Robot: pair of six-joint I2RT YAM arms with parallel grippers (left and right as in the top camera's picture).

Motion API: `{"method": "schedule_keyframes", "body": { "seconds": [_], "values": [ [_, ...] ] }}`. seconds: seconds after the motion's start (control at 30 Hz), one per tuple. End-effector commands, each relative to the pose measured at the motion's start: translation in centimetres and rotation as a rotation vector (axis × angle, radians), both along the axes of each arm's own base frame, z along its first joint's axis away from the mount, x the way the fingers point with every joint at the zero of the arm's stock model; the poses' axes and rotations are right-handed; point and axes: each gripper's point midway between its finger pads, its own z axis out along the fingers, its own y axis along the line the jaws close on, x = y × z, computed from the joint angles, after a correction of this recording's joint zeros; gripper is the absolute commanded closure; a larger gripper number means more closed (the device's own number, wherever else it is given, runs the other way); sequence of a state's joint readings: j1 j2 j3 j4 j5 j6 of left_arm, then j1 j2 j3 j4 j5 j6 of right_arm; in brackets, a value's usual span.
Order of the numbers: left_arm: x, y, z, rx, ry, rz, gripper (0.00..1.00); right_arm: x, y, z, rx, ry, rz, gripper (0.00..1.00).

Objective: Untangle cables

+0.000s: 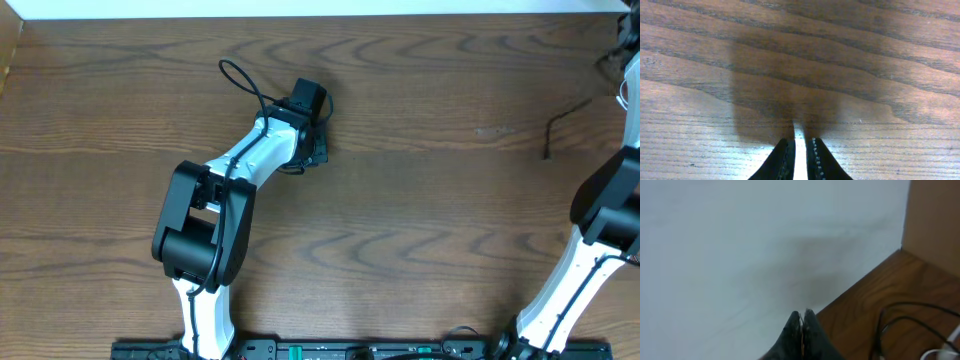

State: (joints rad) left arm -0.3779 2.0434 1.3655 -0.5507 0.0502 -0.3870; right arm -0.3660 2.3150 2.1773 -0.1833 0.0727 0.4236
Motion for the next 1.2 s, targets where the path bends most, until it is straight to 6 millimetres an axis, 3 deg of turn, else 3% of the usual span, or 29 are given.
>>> {"method": "schedule_keyframes", "body": {
  "seconds": [0.0, 0.07, 0.13, 0.17, 0.33, 0.43, 0.6, 0.73, 0.83, 0.87, 1.03, 1.1, 1.17],
  "values": [
    [-0.1, 0.2, 0.5, 0.007, -0.01, -0.006, 0.85, -0.3, -2.4, -2.1, 0.103, -0.029, -0.091, 0.99],
    [-0.1, 0.2, 0.5, 0.006, -0.013, -0.005, 0.85, -0.5, -2.7, -3.8, 0.117, 0.012, -0.1, 0.96],
    [0.0, 0.1, 0.5, 0.001, -0.015, -0.006, 0.85, -1.0, -2.8, -5.4, 0.121, 0.075, -0.096, 0.83],
    [0.0, 0.1, 0.6, 0.0, -0.017, -0.006, 0.84, -1.1, -2.4, -6.0, 0.097, 0.116, -0.055, 0.68],
    [0.1, 0.1, 0.6, -0.001, -0.02, -0.006, 0.84, -1.4, 0.9, -5.2, 0.045, 0.199, 0.163, 0.24],
    [0.1, 0.1, 0.6, -0.001, -0.021, -0.006, 0.83, -2.9, 3.1, -3.6, 0.092, 0.234, 0.233, 0.14],
    [0.5, 0.0, 2.4, -0.004, -0.063, -0.047, 0.83, -6.4, 8.3, 0.3, 0.112, 0.298, 0.398, 0.13],
    [0.8, -0.1, 7.0, -0.017, -0.156, -0.103, 0.85, -9.4, 13.1, 3.0, 0.101, 0.346, 0.536, 0.13],
    [0.8, -0.1, 12.2, -0.03, -0.27, -0.159, 0.67, -11.5, 17.2, 4.7, 0.059, 0.383, 0.644, 0.12],
    [0.7, -0.1, 13.9, -0.033, -0.31, -0.178, 0.57, -12.2, 18.4, 5.2, 0.044, 0.393, 0.671, 0.12],
    [-1.2, 0.8, 23.0, -0.056, -0.525, -0.221, 0.26, -16.1, 25.0, 7.2, -0.027, 0.454, 0.823, 0.07],
    [-2.0, 1.4, 25.2, -0.058, -0.576, -0.211, 0.09, -17.4, 26.3, 7.6, -0.044, 0.482, 0.83, 0.06],
    [-3.0, 2.1, 27.0, -0.053, -0.617, -0.199, 0.07, -19.3, 27.4, 8.4, -0.077, 0.512, 0.824, 0.05]
  ]
}}
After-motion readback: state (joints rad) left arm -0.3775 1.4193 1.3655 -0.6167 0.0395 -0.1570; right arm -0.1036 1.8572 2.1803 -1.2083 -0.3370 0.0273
